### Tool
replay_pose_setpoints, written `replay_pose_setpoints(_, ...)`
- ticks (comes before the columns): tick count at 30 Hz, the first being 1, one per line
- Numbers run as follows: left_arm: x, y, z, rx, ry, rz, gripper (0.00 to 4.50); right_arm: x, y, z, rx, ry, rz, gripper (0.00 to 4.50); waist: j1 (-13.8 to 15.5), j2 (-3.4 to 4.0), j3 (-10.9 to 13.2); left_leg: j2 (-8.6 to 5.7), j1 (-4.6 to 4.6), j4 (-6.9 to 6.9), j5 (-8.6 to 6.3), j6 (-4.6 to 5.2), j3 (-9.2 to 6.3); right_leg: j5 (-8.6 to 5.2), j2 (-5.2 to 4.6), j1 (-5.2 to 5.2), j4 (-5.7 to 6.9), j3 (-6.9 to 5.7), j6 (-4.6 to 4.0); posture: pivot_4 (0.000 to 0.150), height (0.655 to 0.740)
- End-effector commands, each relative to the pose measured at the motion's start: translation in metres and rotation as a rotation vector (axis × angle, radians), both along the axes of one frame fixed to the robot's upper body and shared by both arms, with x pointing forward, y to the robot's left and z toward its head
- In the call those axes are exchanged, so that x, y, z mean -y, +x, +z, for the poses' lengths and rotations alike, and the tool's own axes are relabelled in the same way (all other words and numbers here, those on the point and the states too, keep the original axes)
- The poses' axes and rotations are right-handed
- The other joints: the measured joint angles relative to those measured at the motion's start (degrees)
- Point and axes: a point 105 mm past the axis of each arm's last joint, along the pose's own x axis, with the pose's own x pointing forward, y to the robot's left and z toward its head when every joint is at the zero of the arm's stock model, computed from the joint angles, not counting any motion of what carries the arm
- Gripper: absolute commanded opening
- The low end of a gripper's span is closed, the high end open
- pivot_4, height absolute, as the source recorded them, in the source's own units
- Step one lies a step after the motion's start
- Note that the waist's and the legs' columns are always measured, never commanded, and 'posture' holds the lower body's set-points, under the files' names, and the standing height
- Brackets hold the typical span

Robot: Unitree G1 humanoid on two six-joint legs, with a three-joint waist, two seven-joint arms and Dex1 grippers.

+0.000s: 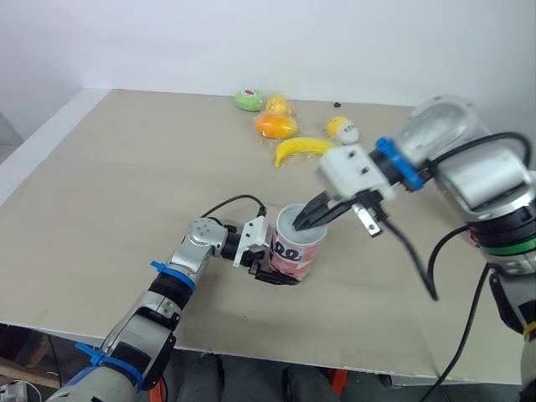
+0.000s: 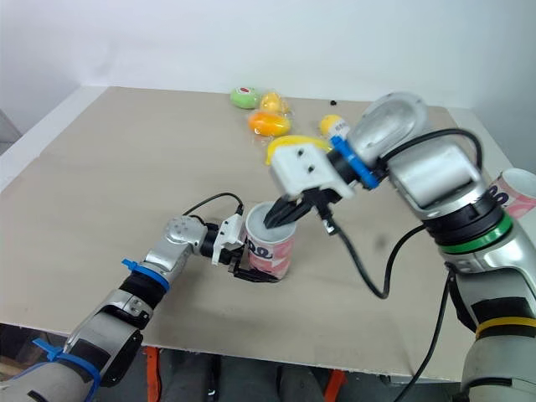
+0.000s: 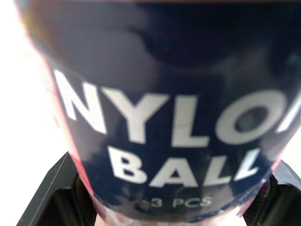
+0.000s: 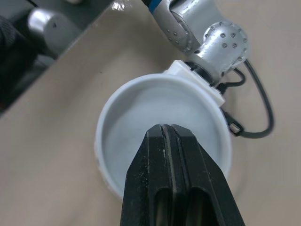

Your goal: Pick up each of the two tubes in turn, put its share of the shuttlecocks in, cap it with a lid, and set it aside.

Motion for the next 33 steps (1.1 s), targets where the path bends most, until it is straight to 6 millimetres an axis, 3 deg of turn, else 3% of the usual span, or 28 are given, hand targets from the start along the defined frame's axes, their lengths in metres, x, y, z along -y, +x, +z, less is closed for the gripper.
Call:
replay_pose_setpoints(1, -0.006, 0.002, -0.008, -0.014, 0.035, 0.027, 3.37, 0.013, 0.003, -0.037, -0.002, -0.189, 0.01, 0.11, 0.0, -0.02, 0.0, 0.0, 0.04, 0.0, 0.0, 0.0, 0.0, 0.0, 0.0, 0.01, 0.0, 0.0, 0.01, 0.15, 0.6946)
replay_pose_setpoints(5, -0.006, 0.002, -0.006, -0.017, 0.022, 0.032, 3.37, 0.016, 0.003, -0.048, 0.008, -0.231, 0.035, 0.11, 0.0, -0.07, -0.3, 0.01, 0.26, 0.0, -0.01, -0.02, 0.0, -0.28, 0.0, 0.19, -0.02, 0.02, 0.0, 0.15, 0.6946)
replay_pose_setpoints(11, -0.005, 0.001, -0.005, -0.018, 0.019, 0.03, 3.37, 0.013, 0.002, -0.042, 0.003, -0.182, 0.042, 0.11, 0.0, -0.1, -0.5, 0.02, 0.38, 0.0, -0.02, -0.03, 0.0, -0.26, -0.01, 0.27, -0.02, 0.04, -0.06, 0.15, 0.6946)
replay_pose_setpoints(15, -0.004, 0.001, -0.004, -0.017, 0.018, 0.029, 3.37, -0.003, -0.005, 0.004, -0.064, 0.079, 0.016, 0.11, -0.1, -0.1, -0.5, 0.02, 0.35, -0.02, -0.02, -0.03, 0.0, -0.23, -0.01, 0.26, -0.02, 0.05, -0.14, 0.15, 0.6946)
replay_pose_setpoints(17, -0.004, 0.001, -0.004, -0.017, 0.016, 0.029, 3.37, 0.002, -0.005, 0.026, -0.087, 0.175, -0.032, 0.11, 0.0, 0.0, -0.5, 0.02, 0.14, -0.04, 0.0, -0.01, 0.03, -0.03, 0.01, 0.25, 0.02, 0.12, -0.37, 0.15, 0.6946)
replay_pose_setpoints(20, -0.003, 0.0, -0.005, -0.018, 0.013, 0.027, 3.37, 0.022, -0.007, 0.042, -0.084, 0.237, -0.102, 0.86, 0.4, 0.01, -0.3, 0.01, -0.1, -0.04, 0.0, 0.0, 0.02, 0.03, 0.02, 0.06, 0.01, 0.11, -0.1, 0.15, 0.6946)
replay_pose_setpoints(22, -0.003, 0.0, -0.006, -0.019, 0.013, 0.027, 3.37, 0.032, -0.013, 0.051, -0.084, 0.287, -0.131, 1.87, 0.5, -0.02, -0.3, -0.04, -0.37, -0.05, -0.01, 0.0, -0.05, -0.03, 0.03, -0.12, -0.05, 0.1, -0.02, 0.15, 0.6946)
replay_pose_setpoints(24, -0.004, 0.0, -0.006, -0.011, 0.011, 0.031, 3.37, 0.043, -0.018, 0.062, -0.079, 0.372, -0.181, 2.6, 0.4, -0.01, -0.3, -0.04, -0.39, -0.07, -0.06, 0.03, -0.02, -0.04, 0.02, -0.12, -0.08, 0.13, -0.02, 0.15, 0.6946)
replay_pose_setpoints(25, -0.003, 0.0, -0.006, -0.007, 0.005, 0.036, 3.37, 0.048, -0.021, 0.065, -0.077, 0.402, -0.2, 3.21, 0.4, 0.01, -0.3, -0.04, -0.39, -0.1, -0.06, 0.03, -0.03, -0.06, 0.03, -0.13, -0.07, 0.12, -0.03, 0.15, 0.6946)
replay_pose_setpoints(28, -0.003, 0.001, -0.004, 0.0, -0.021, 0.052, 3.37, 0.068, -0.029, 0.061, -0.077, 0.473, -0.294, 4.41, 0.5, 0.03, -0.3, -0.04, -0.39, -0.12, -0.06, 0.02, -0.05, -0.06, 0.06, -0.13, -0.06, 0.11, -0.04, 0.15, 0.6946)
replay_pose_setpoints(30, -0.003, 0.001, -0.002, -0.008, -0.031, 0.051, 3.37, 0.079, -0.032, 0.051, -0.097, 0.529, -0.385, 4.41, 0.4, 0.04, -0.3, -0.04, -0.39, -0.03, -0.05, 0.01, -0.12, -0.1, 0.09, -0.04, -0.08, 0.13, 0.05, 0.15, 0.6946)
replay_pose_setpoints(33, -0.004, -0.002, -0.001, -0.027, -0.032, 0.03, 4.41, 0.088, -0.038, 0.029, -0.145, 0.589, -0.489, 4.5, 0.4, -0.03, -0.2, -0.07, -0.38, -0.01, -0.01, 0.03, -0.22, -0.04, 0.15, 0.08, -0.11, 0.18, 0.18, 0.15, 0.6946)
